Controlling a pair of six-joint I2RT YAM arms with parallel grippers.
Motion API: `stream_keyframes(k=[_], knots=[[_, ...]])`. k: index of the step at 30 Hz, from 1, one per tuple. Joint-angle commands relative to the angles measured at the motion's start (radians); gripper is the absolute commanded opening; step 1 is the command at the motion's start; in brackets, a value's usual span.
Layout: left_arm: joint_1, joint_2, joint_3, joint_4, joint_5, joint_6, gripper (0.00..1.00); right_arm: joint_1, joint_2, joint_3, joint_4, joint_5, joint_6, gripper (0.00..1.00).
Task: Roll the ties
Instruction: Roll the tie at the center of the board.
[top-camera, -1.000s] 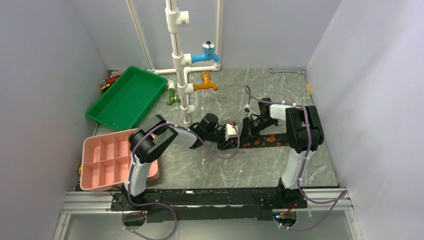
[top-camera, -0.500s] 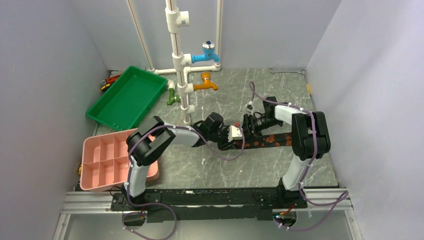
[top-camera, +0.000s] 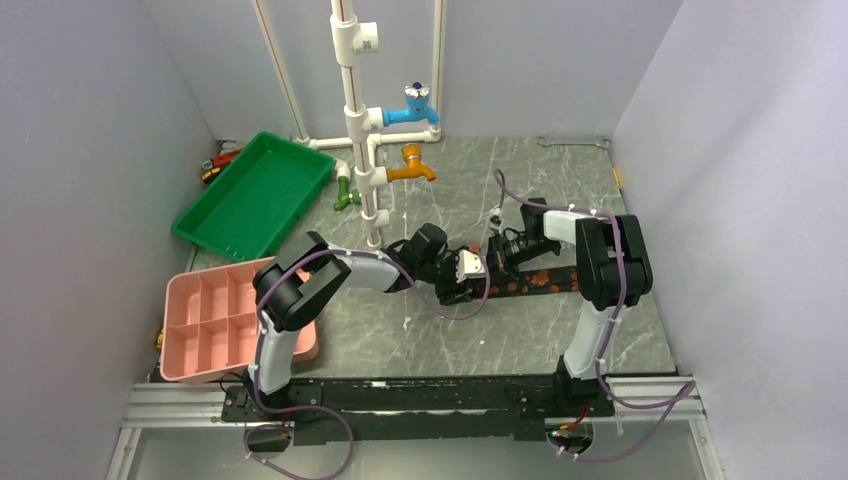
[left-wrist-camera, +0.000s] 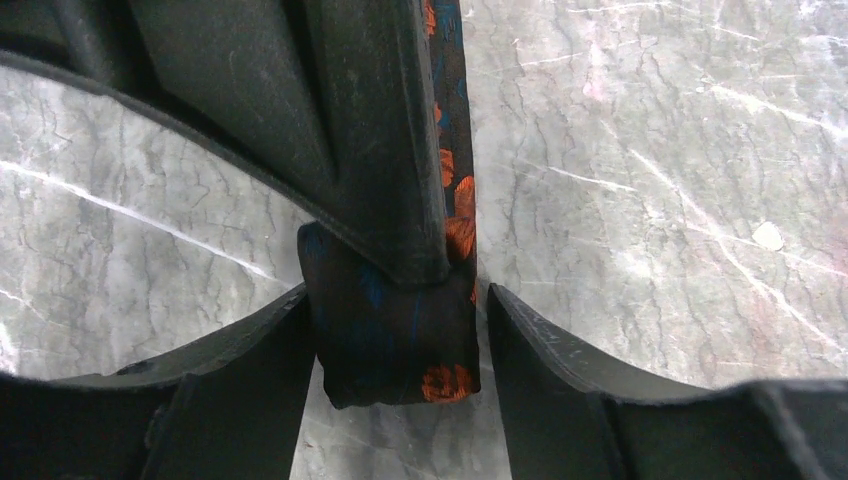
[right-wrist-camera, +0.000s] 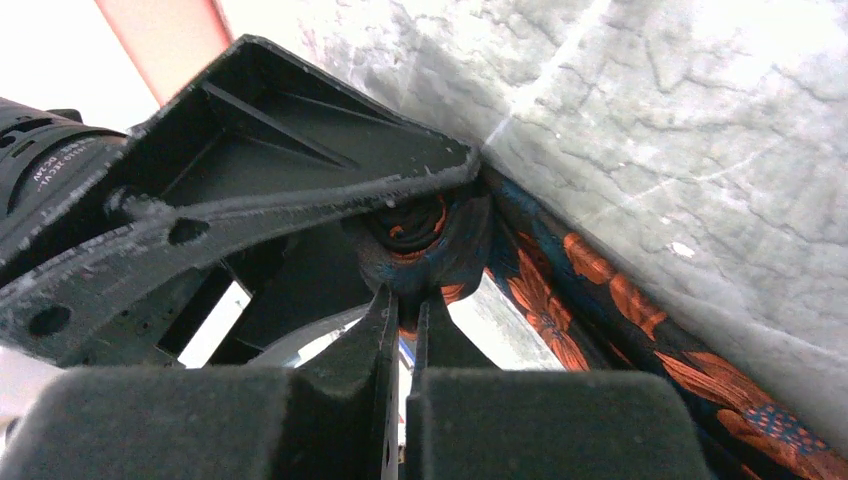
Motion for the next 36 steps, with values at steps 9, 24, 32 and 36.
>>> stream_keyframes(k=[9,24,32,36], knots=[[0.034,0.05,-0.013,0.126,0.149,-0.043,0.77,-0.099,0.145,0.034,-0.036,0.306,-0.092,0.0],[0.0,0.176,0.074,0.318,0.177,-0.175,0.56,-0.062,0.201,0.161,-0.1,0.342,-0.102,0.0],[0.044,-0.01,-0.061,-0.035,0.104,-0.071,0.23,0.017,0.097,0.155,0.028,0.164,-0.069,0.21],[0.096,-0.123,-0.164,-0.227,0.065,0.01,0.18,0.044,0.058,0.112,0.122,0.059,0.008,0.48]])
